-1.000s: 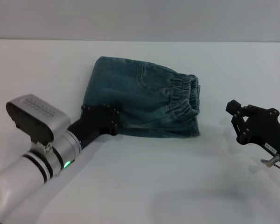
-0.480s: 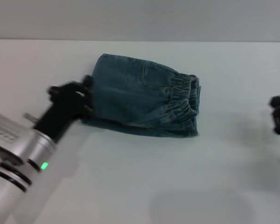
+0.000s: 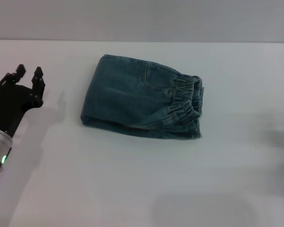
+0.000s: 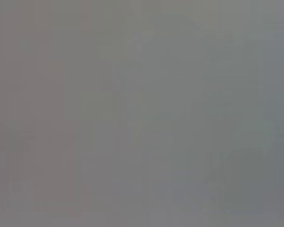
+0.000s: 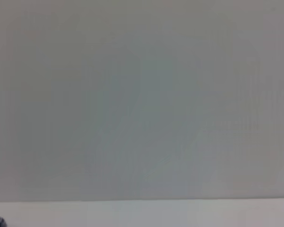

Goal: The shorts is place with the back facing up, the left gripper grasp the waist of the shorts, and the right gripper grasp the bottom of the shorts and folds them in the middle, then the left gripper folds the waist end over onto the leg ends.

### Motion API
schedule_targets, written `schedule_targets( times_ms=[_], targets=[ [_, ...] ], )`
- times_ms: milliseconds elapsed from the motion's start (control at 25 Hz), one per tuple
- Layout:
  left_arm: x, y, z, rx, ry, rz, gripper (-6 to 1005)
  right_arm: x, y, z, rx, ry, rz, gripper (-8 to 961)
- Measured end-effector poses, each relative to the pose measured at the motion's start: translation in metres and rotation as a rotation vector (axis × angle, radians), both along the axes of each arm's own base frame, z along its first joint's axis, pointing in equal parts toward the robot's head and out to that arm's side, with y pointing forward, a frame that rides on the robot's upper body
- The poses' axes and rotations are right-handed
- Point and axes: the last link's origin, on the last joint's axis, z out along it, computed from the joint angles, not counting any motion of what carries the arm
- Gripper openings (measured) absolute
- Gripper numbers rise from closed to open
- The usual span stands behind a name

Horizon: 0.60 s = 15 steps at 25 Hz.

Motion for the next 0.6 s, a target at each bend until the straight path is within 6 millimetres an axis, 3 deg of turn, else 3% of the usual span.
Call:
schedule_targets(
  times_ms=[280, 600],
  targets=[
    [-0.006, -0.001, 0.004, 0.013, -0.028, 0.026, 397, 0.0, -0.019, 0.003, 0.042, -0.073, 0.059, 574],
    [-0.006, -0.007, 0.007, 0.044, -0.008, 0.005, 665, 0.0, -0.025, 0.01, 0.089, -0.064, 0.069, 612]
  ],
)
